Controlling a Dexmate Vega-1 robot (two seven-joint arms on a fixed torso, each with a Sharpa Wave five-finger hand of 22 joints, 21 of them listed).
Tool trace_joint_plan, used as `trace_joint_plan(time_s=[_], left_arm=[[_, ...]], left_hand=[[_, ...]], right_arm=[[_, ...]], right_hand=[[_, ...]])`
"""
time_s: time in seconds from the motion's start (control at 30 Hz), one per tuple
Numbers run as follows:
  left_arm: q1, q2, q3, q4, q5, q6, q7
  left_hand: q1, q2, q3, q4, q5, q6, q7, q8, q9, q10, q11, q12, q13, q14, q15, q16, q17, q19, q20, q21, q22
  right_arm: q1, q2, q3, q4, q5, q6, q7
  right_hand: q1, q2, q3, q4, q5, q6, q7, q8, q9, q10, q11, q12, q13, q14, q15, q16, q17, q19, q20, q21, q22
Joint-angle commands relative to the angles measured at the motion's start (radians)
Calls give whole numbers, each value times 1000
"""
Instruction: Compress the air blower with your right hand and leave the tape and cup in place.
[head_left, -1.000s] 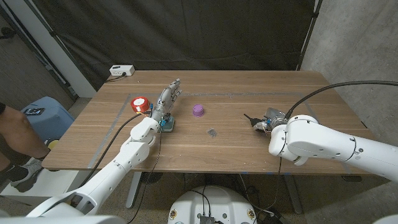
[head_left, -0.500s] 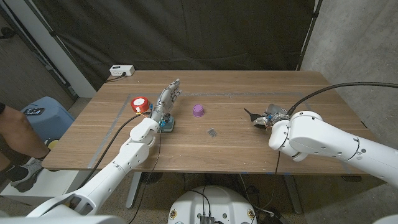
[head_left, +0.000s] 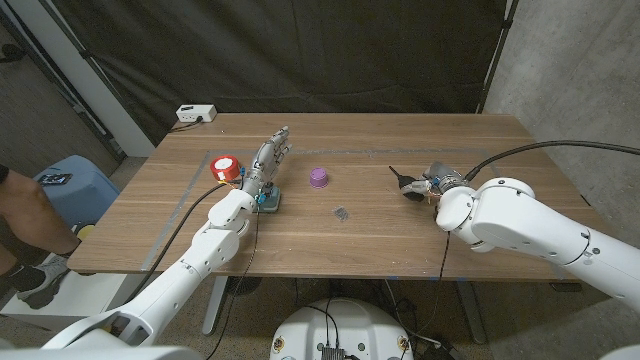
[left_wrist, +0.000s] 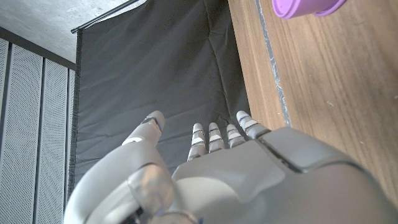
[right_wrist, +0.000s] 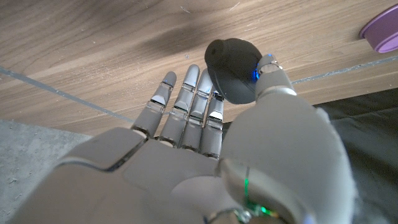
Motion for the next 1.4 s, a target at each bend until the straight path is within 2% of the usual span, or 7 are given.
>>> trace_joint_plan(time_s=[0.03, 0.33, 0.57, 0.73, 1.4], left_arm=[[2, 1, 3, -7, 4, 4, 5], [-7, -2, 7, -1, 5, 11, 5], [-11, -2, 9, 0, 8, 13, 4], [-8, -1, 11, -5, 11, 13, 6], [15, 6, 11, -45, 19, 15, 28]], left_hand=[[11, -2, -3, -2, 7, 8, -2, 0, 5, 8, -2, 2, 6, 4, -2, 0, 3, 11, 3, -3, 2], [12, -2, -3, -2, 7, 9, -2, 1, 5, 8, -4, 2, 6, 4, -1, 0, 3, 11, 3, -3, 2], [13, -1, -3, -2, 7, 10, -1, 1, 5, 8, -3, 1, 6, 5, -2, 0, 3, 11, 3, -3, 2], [13, -1, -3, -2, 7, 9, -1, 1, 5, 8, -4, 1, 6, 5, -2, 0, 3, 11, 3, -3, 2], [15, -1, -4, -1, 7, 15, 1, 2, 5, 8, -2, 1, 6, 4, -2, 0, 3, 10, 3, -3, 2]], right_arm=[[-57, 12, 80, -1, -111, 84, 148], [-64, 24, 105, 16, -153, 124, 221], [-120, 36, 198, 36, -120, 222, 282], [-152, 35, 241, 56, -107, 296, 314], [-221, 37, 318, 99, -76, 476, 366]], right_hand=[[6, 5, -2, 1, -2, 7, 4, -5, 4, 2, 5, 6, 4, 2, -64, 2, 6, -1, -5, -2, 5], [5, 6, -5, 2, -5, 8, 4, -7, 5, 3, 6, 8, 5, 2, -63, 1, 9, -1, -4, -2, 5], [6, 8, -8, 2, -8, 11, 7, -9, 6, 0, 7, 9, 7, 2, -61, 4, 16, -2, -4, -2, 5], [7, 10, -9, 2, -10, 9, 10, -10, 8, 1, 8, 9, 7, 3, -58, 5, 18, -3, -3, -2, 6], [5, 14, -15, 4, -18, 8, 12, -16, 9, -6, 12, 9, 9, 1, -56, 7, 29, -3, -4, -2, 6]])
